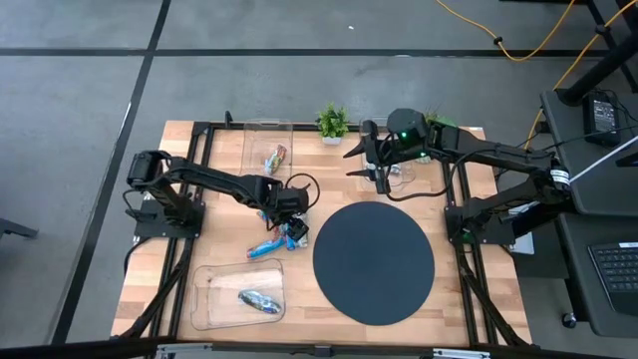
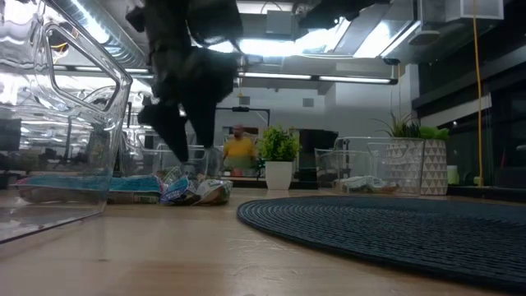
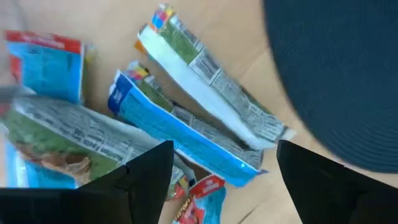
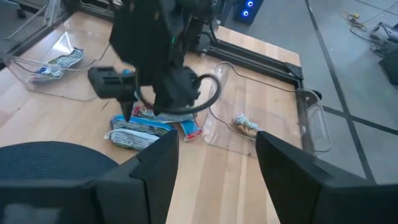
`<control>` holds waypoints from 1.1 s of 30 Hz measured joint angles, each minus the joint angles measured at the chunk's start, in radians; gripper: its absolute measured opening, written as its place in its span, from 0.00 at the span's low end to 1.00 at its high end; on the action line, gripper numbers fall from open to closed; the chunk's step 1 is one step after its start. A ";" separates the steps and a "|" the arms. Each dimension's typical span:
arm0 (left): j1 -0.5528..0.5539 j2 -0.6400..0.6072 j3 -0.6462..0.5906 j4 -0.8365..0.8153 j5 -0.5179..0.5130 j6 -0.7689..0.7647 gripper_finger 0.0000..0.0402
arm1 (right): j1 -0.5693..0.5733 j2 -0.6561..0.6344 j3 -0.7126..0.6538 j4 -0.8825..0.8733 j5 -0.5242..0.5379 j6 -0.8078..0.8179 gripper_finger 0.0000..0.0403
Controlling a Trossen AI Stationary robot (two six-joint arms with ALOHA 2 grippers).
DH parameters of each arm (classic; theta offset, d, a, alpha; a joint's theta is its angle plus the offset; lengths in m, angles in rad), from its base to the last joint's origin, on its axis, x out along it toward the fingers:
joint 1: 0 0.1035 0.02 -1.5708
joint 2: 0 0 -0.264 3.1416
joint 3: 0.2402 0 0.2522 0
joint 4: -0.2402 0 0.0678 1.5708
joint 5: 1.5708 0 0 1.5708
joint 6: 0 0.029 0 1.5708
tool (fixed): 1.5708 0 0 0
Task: Pick and place Granola Bars by type
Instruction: Put the blue granola bar into the bottom transparent bin
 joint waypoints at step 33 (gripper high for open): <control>-0.017 0.130 0.007 0.000 0.125 -0.109 0.08 | -0.004 0.000 0.000 -0.010 -0.009 0.000 0.54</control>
